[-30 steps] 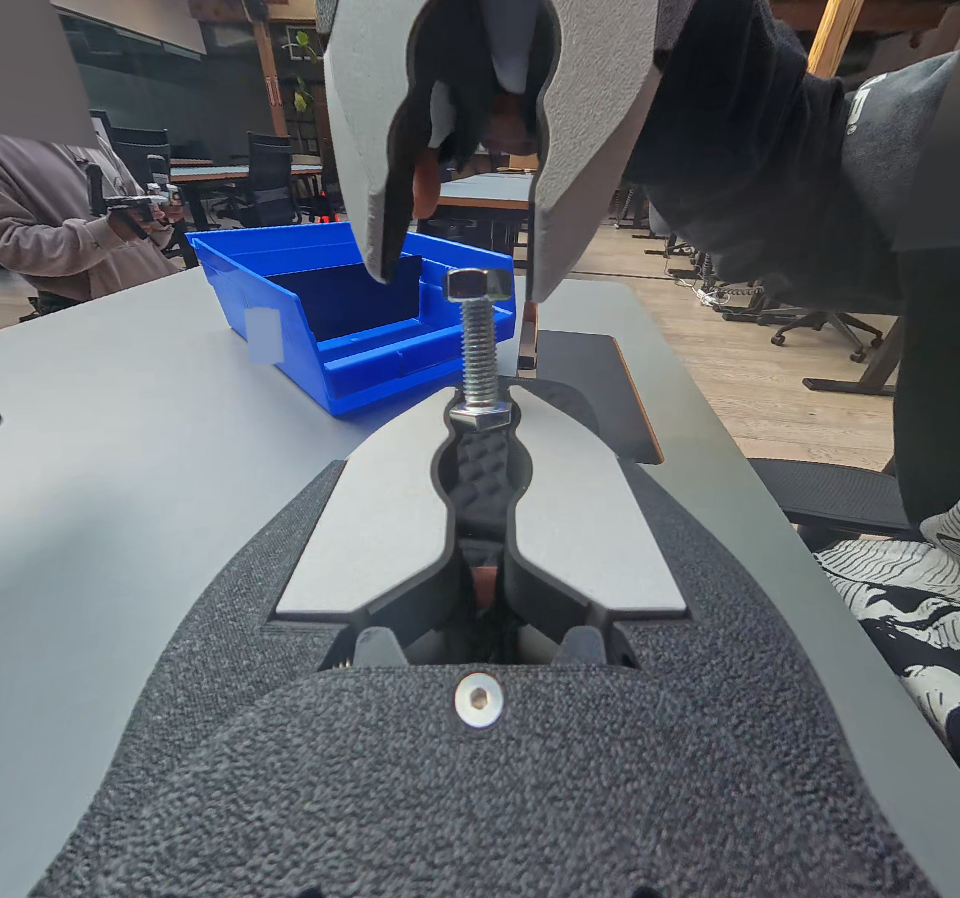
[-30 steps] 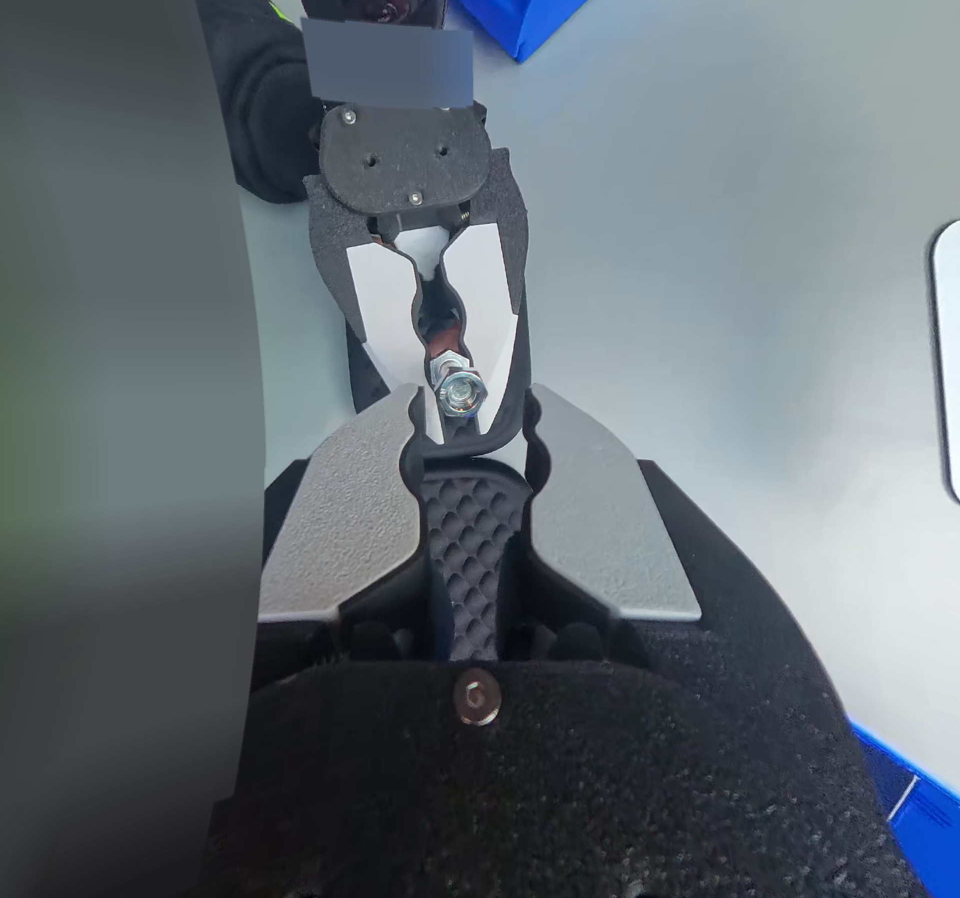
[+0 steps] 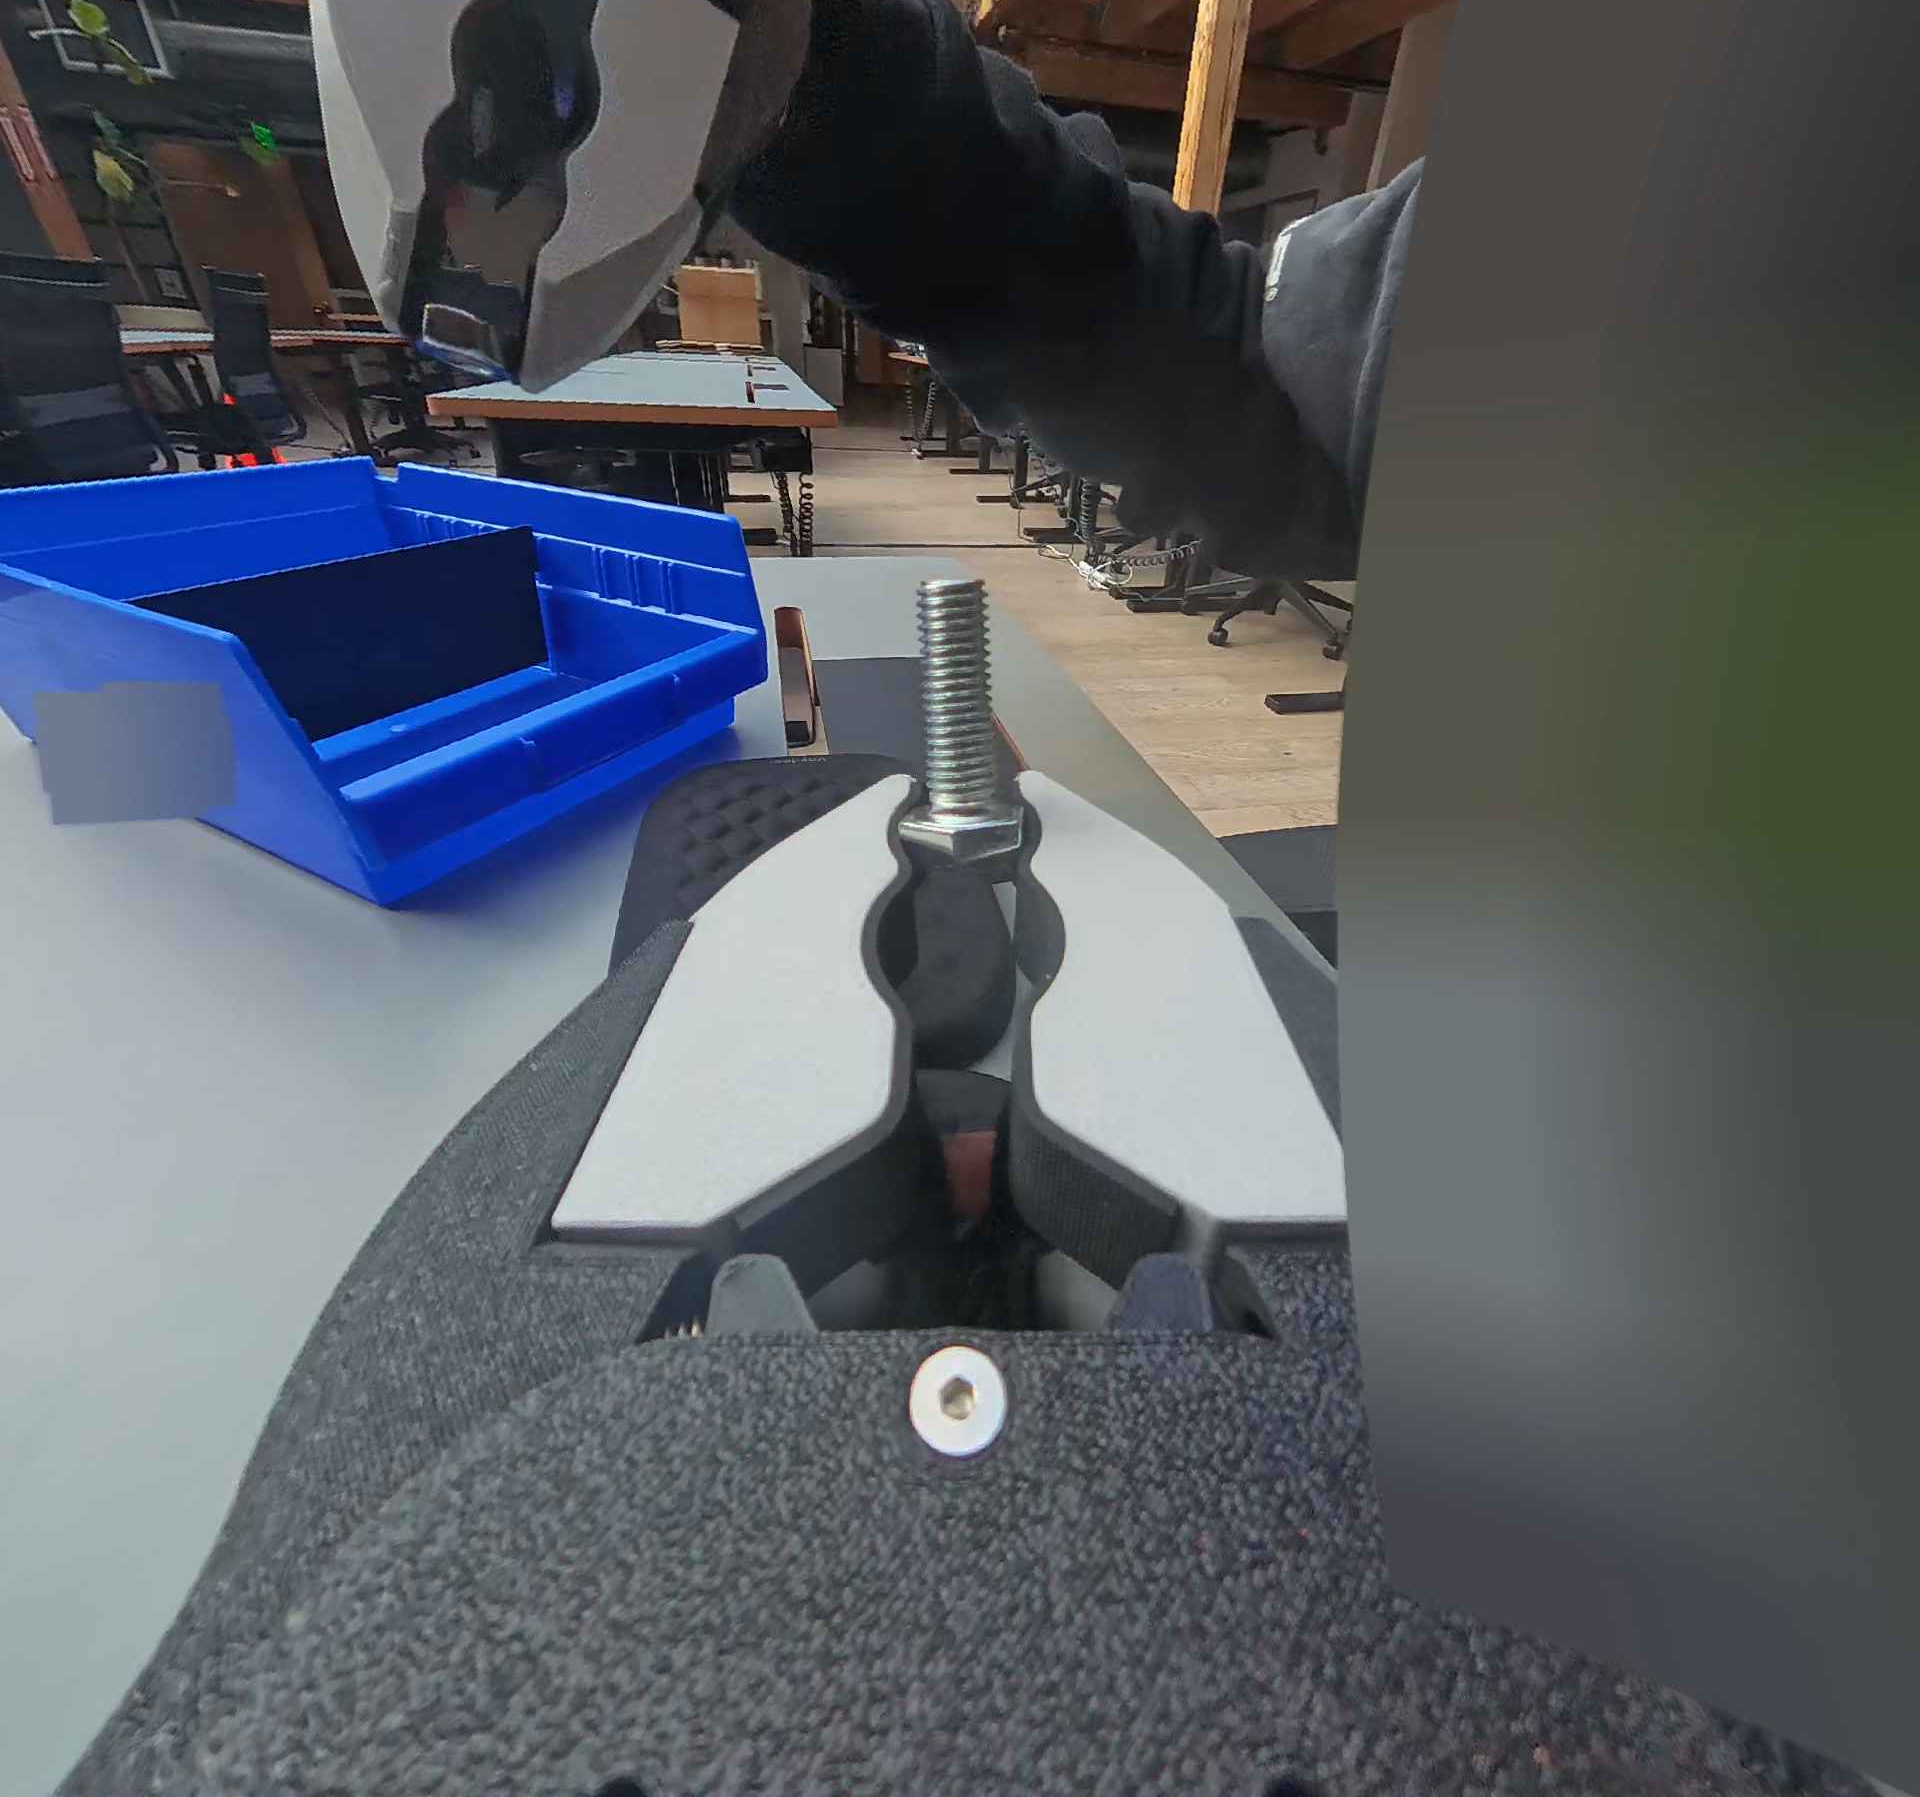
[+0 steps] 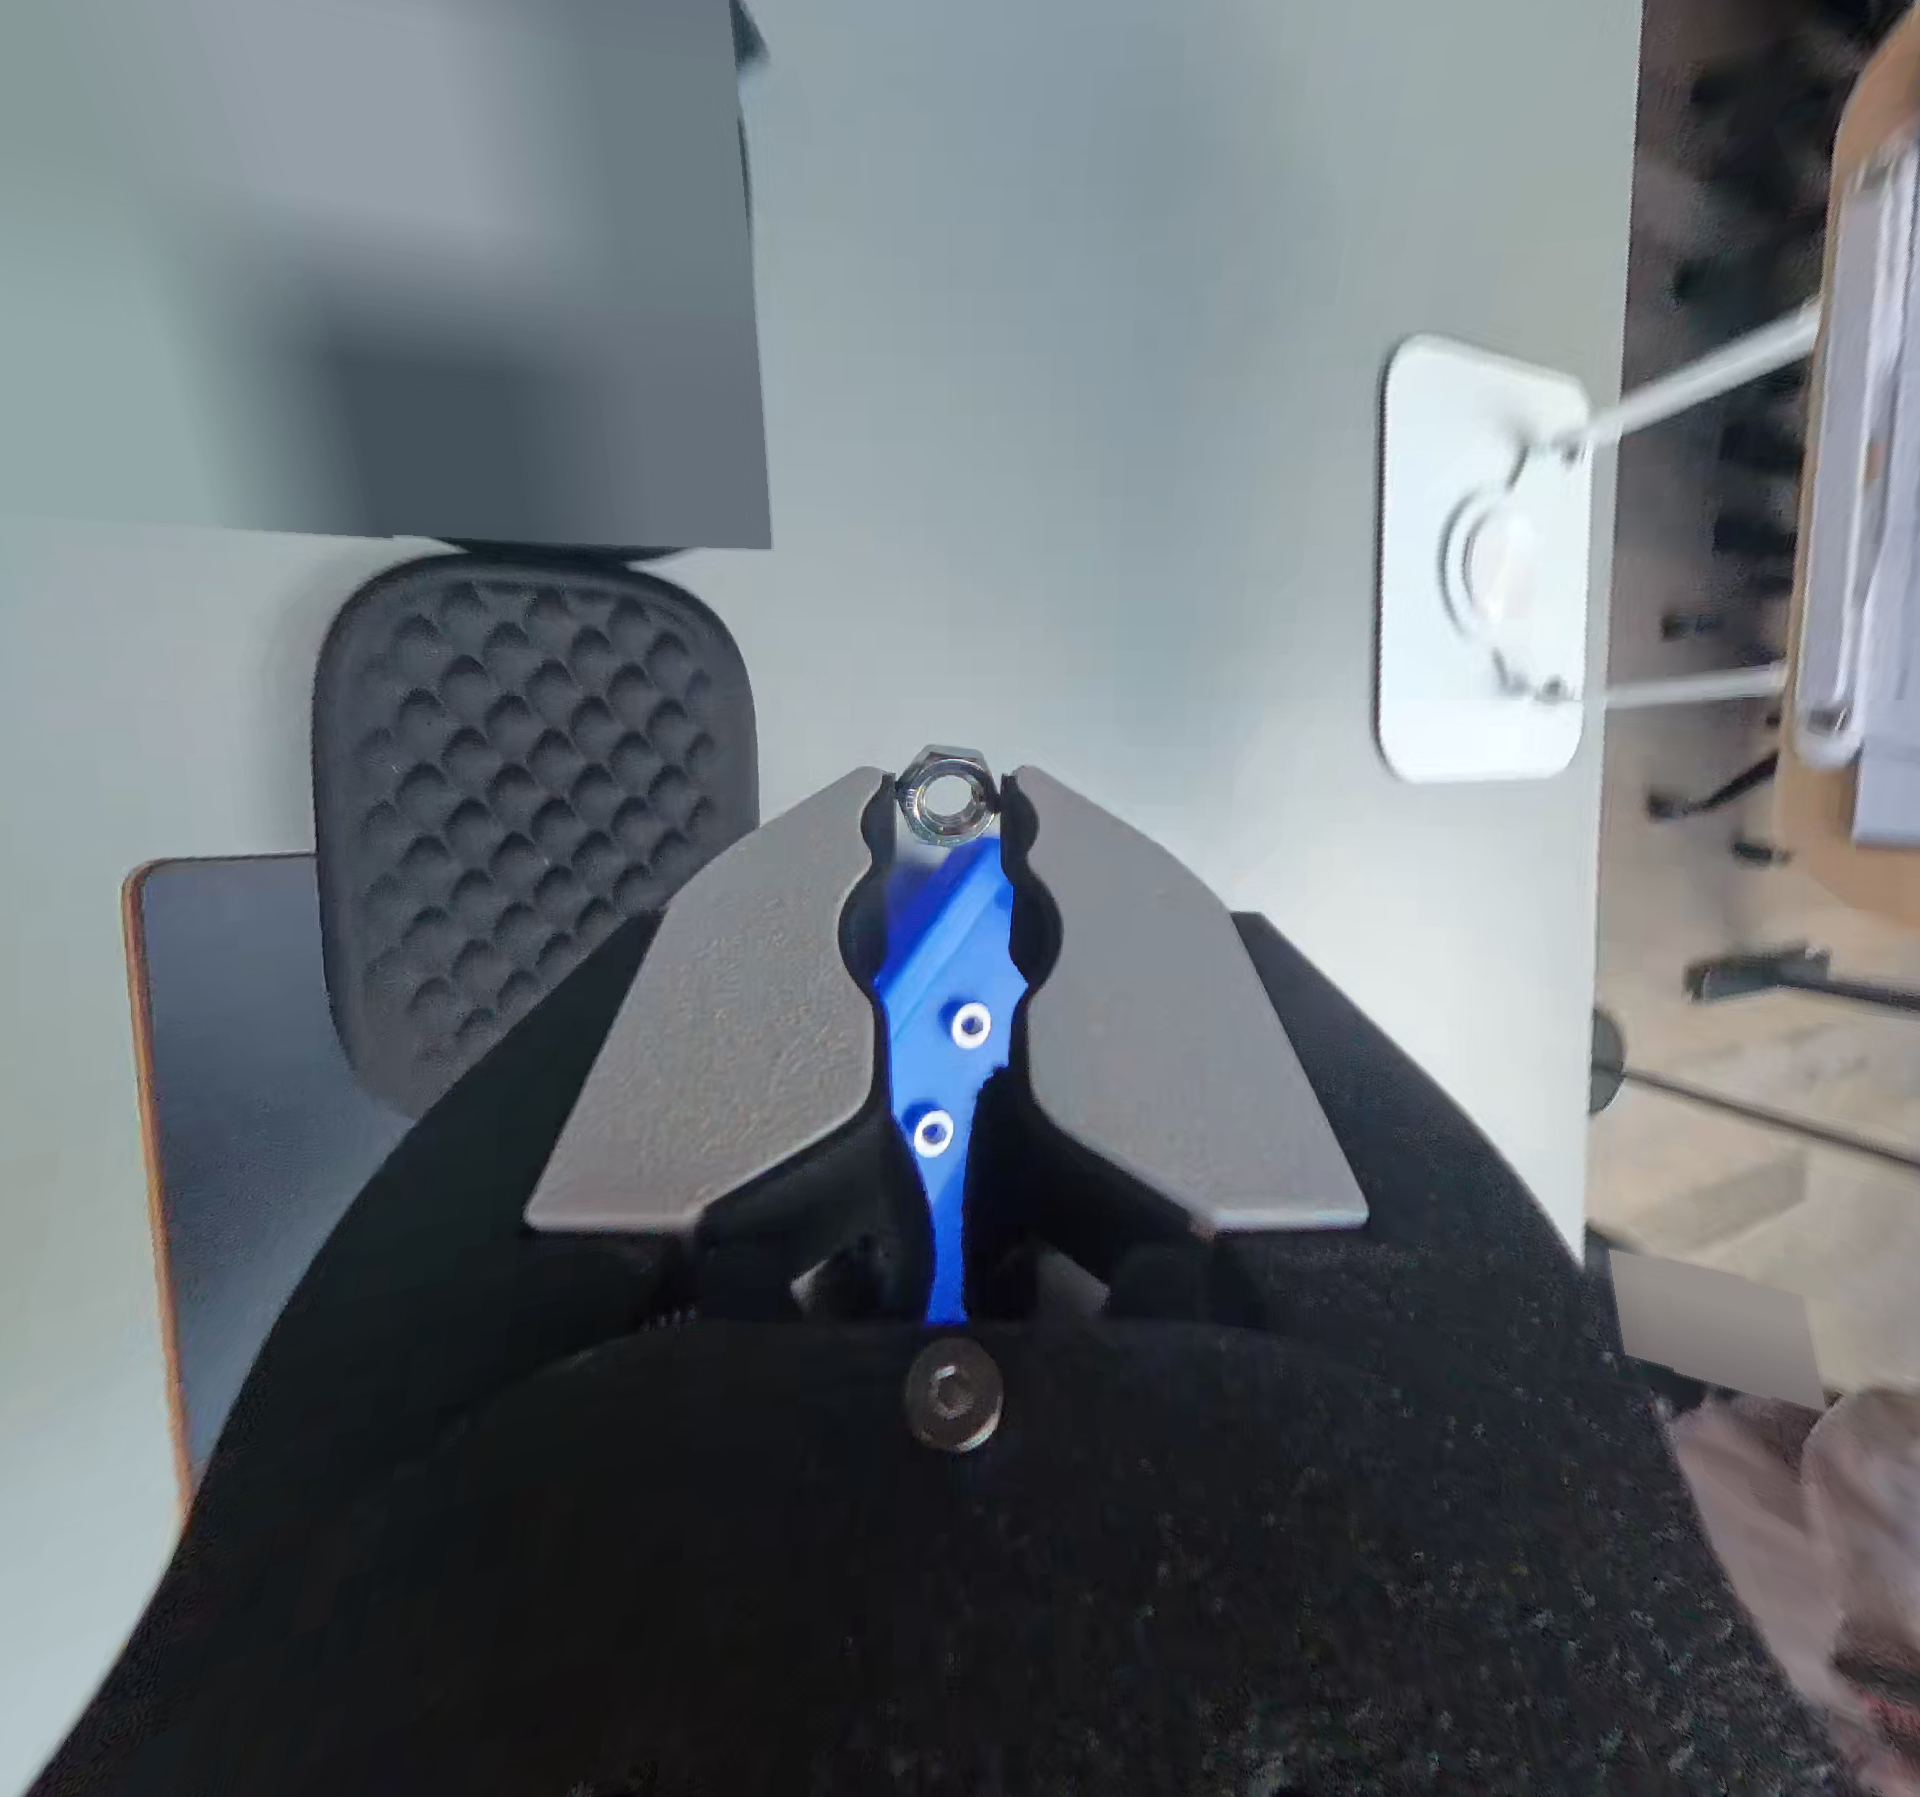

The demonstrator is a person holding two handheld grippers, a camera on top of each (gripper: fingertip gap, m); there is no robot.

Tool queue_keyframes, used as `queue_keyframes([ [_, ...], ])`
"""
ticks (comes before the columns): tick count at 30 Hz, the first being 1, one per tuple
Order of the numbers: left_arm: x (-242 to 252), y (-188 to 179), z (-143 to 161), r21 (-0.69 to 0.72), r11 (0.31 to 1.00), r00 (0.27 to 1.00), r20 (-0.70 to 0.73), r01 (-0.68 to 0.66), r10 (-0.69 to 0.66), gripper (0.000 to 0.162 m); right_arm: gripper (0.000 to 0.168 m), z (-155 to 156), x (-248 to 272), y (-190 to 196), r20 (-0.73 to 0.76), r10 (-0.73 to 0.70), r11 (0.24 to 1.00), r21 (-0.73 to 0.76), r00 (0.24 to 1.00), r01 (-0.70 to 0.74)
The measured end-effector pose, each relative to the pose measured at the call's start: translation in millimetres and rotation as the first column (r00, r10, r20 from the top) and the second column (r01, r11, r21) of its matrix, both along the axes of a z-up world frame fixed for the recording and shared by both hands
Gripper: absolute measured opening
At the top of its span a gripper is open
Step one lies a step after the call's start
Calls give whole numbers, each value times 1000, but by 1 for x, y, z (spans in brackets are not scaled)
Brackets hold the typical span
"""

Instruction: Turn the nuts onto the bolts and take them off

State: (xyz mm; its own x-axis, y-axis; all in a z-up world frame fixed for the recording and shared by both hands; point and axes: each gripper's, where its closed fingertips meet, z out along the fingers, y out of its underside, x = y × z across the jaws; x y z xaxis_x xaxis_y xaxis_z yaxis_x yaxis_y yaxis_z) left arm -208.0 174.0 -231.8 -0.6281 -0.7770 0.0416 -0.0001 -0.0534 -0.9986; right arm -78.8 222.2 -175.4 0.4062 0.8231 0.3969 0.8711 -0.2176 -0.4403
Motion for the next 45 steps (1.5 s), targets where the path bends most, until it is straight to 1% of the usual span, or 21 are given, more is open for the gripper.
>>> queue_keyframes([
  [2, 2, 3, 0, -2, 1000, 1000, -3, -29, 29, 14, 18, -16, 46, -2, 2, -192, 977, -96, 981, 191],
  [4, 2, 1, -1, 15, 999, 999, -2, -33, 33, 14, 18, -38, 83, -9, 14, -348, 916, -206, 937, 344],
  [9, 5, -2, -7, 65, 997, 999, -22, -44, 45, 14, 19, -103, 153, -25, 132, -592, 715, -368, 795, 594],
  [12, 6, -2, -8, 65, 997, 998, -29, -45, 47, 14, 19, -132, 180, -29, 208, -692, 573, -425, 691, 701],
  [14, 7, -1, -8, 58, 997, 998, -34, -49, 51, 14, 19, -144, 189, -28, 233, -753, 474, -456, 615, 753],
  [15, 7, -1, -8, 57, 997, 998, -35, -49, 51, 14, 19, -148, 191, -27, 237, -770, 443, -470, 592, 764],
  [19, 7, 1, -7, 48, 997, 998, -29, -58, 59, 14, 19, -157, 196, -25, 258, -786, 404, -473, 561, 783],
  [22, 8, 3, -6, 31, 997, 997, -32, -67, 68, 14, 34, -157, 196, -27, 284, -781, 392, -471, 556, 790],
  [25, 9, 5, -6, 29, 996, 996, -33, -87, 88, 14, 38, -144, 196, -23, 281, -798, 404, -408, 534, 819],
  [27, 12, 8, -7, 30, 993, 992, -44, -116, 118, 14, 33, -125, 179, -9, 195, -807, 468, -366, 558, 804],
  [28, 13, 9, -8, 31, 992, 991, -49, -123, 125, 14, 32, -114, 159, -1, 125, -791, 526, -362, 599, 769],
  [30, 14, 11, -8, 30, 990, 989, -55, -136, 137, 14, 32, -89, 101, 12, -44, -700, 673, -376, 713, 637],
  [32, 15, 11, -8, 25, 990, 988, -59, -140, 142, 14, 33, -64, 30, 16, -210, -538, 811, -391, 816, 435],
  [34, 15, 12, -7, 19, 989, 988, -59, -144, 145, 14, 35, -43, -35, 6, -323, -356, 896, -384, 877, 222],
  [36, 16, 14, -7, 12, 989, 987, -60, -149, 149, 14, 35, -29, -85, -6, -393, -211, 929, -364, 895, 59],
  [38, 16, 14, -7, 12, 989, 987, -60, -149, 149, 14, 35, -25, -115, -14, -411, -137, 933, -358, 902, -22],
  [41, 16, 14, -7, 18, 988, 986, -58, -155, 156, 14, 28, -28, -133, -16, -383, -98, 937, -347, 918, -45],
  [42, 16, 14, -7, 22, 987, 986, -57, -157, 158, 14, 24, -28, -137, -17, -390, -88, 936, -346, 917, -58],
  [43, 16, 13, -8, 27, 987, 985, -58, -159, 160, 14, 13, -29, -140, -17, -390, -85, 938, -342, 917, -58],
  [44, 16, 13, -9, 35, 987, 985, -58, -158, 160, 14, 8, -30, -139, -15, -377, -85, 943, -329, 922, -47],
  [45, 17, 13, -10, 45, 985, 984, -62, -166, 168, 14, 8, -31, -138, -15, -365, -81, 945, -324, 927, -45],
])
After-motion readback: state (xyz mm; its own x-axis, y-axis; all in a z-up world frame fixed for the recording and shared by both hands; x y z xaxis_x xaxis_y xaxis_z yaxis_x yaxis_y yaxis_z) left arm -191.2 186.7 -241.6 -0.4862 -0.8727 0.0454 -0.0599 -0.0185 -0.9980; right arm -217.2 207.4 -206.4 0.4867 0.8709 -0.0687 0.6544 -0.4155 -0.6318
